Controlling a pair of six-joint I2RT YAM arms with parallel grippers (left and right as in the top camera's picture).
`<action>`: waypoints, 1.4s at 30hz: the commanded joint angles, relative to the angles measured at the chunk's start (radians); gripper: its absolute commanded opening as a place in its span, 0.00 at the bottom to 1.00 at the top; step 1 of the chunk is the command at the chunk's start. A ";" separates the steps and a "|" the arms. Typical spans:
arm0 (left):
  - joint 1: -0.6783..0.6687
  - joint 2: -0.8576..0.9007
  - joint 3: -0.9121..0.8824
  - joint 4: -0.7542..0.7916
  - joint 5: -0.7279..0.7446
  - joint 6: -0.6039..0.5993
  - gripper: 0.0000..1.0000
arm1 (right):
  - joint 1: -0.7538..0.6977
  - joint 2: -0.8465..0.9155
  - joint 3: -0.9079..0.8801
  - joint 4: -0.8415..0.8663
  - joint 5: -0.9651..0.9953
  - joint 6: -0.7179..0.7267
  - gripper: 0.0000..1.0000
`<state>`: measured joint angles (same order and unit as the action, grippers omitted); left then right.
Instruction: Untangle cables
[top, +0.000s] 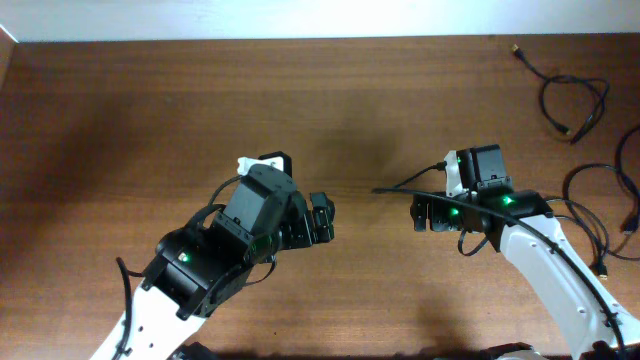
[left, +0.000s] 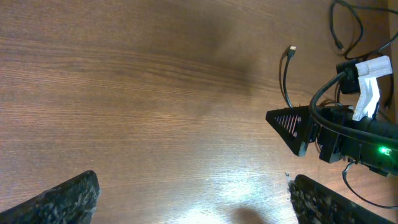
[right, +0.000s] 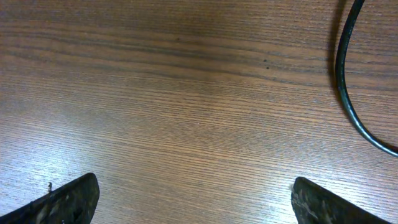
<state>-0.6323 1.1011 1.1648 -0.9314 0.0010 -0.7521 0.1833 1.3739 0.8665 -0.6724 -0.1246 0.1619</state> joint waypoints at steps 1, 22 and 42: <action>0.002 -0.008 0.012 -0.005 -0.004 0.016 0.99 | 0.006 0.007 0.001 0.004 -0.006 0.007 0.98; 0.203 -0.497 -0.628 0.553 0.322 0.986 0.99 | 0.006 0.007 0.001 0.004 -0.006 0.007 0.98; 0.385 -0.785 -0.966 0.967 0.350 0.986 0.99 | 0.006 0.007 0.001 0.004 -0.006 0.007 0.98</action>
<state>-0.2604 0.3267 0.2119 0.0261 0.3595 0.2245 0.1833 1.3762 0.8665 -0.6720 -0.1246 0.1616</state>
